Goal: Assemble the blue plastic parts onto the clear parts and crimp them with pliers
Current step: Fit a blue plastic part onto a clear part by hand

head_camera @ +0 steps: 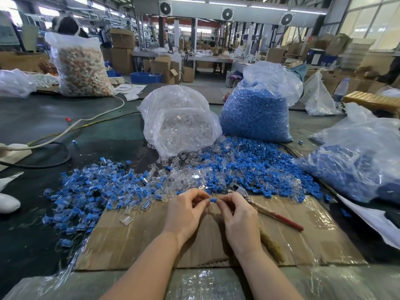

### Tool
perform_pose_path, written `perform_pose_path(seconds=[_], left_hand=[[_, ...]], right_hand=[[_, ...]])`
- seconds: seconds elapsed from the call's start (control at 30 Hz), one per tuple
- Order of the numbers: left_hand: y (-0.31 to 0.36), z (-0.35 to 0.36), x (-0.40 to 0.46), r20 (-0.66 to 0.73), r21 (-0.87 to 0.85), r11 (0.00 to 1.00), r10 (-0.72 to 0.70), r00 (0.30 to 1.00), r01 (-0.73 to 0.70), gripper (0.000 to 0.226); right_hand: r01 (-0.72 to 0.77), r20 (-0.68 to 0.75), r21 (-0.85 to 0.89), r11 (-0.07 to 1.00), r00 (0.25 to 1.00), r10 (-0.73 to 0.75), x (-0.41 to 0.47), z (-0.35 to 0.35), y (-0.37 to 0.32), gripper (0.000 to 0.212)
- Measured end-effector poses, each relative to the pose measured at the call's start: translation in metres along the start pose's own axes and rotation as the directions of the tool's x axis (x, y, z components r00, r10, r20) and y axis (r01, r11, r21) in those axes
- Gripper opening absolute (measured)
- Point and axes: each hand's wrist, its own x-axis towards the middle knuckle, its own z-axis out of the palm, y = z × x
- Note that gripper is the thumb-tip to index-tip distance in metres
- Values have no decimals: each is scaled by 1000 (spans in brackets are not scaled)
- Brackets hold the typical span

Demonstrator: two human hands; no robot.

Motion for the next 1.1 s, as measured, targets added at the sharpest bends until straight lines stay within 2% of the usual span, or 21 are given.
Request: perform_pose_path(seconds=[0.2, 0.4, 0.67, 0.83, 1.1], left_hand=[[0, -1, 0, 32, -54, 998, -42, 999, 44, 12], [2, -2, -1, 112, -53, 999, 1, 994, 5, 15], [4, -3, -2, 115, -88, 996, -4, 993, 14, 18], [4, -3, -3, 113, -94, 996, 3, 994, 7, 20], [4, -4, -3, 109, -80, 997, 20, 994, -11, 23]], right_hand=[[27, 44, -134, 991, 999, -21, -1, 2, 0, 12], [46, 72, -209, 977, 997, -32, -1, 2, 0, 15], [86, 38, -154, 984, 996, -82, -1, 1, 0, 8], [121, 77, -105, 987, 991, -114, -1, -1, -2, 19], [138, 97, -94, 986, 987, -128, -1, -2, -4, 18]])
